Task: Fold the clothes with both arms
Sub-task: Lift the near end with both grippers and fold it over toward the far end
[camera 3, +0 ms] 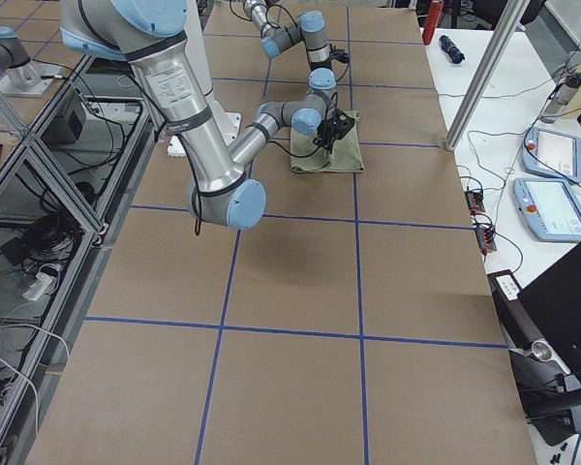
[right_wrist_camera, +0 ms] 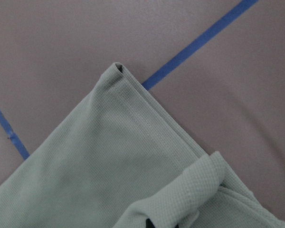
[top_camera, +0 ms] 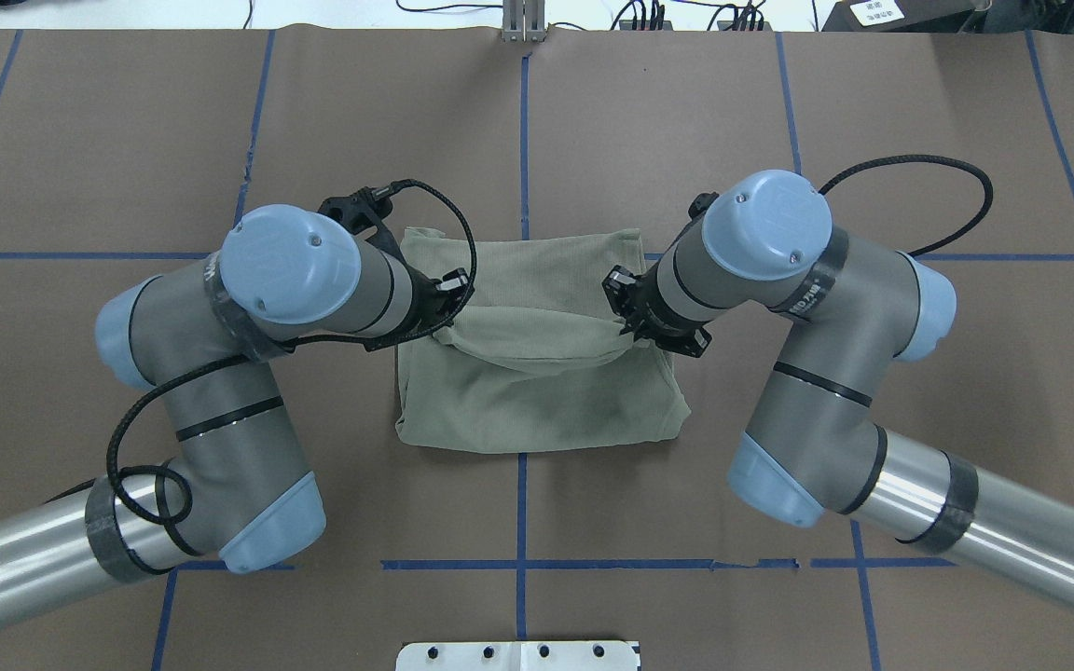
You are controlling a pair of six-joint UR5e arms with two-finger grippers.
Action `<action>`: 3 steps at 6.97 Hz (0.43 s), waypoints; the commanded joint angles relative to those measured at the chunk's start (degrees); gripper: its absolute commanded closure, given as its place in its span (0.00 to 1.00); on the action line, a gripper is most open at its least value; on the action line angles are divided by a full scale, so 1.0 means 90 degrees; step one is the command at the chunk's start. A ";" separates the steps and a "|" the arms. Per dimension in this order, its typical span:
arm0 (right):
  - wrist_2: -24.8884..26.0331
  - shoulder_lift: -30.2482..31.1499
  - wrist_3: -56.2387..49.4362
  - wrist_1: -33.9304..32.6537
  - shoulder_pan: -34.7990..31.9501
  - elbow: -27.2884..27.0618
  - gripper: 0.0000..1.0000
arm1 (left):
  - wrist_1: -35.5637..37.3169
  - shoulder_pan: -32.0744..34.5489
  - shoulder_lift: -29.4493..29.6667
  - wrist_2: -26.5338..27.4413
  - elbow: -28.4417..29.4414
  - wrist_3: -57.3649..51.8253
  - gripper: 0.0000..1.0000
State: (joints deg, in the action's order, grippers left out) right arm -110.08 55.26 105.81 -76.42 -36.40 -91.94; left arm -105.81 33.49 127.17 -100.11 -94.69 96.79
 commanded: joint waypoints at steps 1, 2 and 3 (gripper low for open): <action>-0.0025 -0.0290 -0.0047 0.0314 -0.0242 0.0701 0.01 | -0.0409 0.0311 0.0302 0.0010 0.0888 -0.0293 0.04; -0.0064 -0.0426 -0.0192 0.0694 -0.0456 0.1188 0.00 | -0.0421 0.0766 0.0342 -0.0019 0.1085 -0.0779 0.00; -0.0238 -0.0601 -0.0600 0.0794 -0.0661 0.1599 0.00 | -0.0441 0.1080 0.0342 -0.0174 0.1377 -0.1354 0.00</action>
State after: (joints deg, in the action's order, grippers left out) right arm -110.89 51.60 103.69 -71.37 -40.15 -82.29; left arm -109.32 39.54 129.97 -100.54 -85.44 90.20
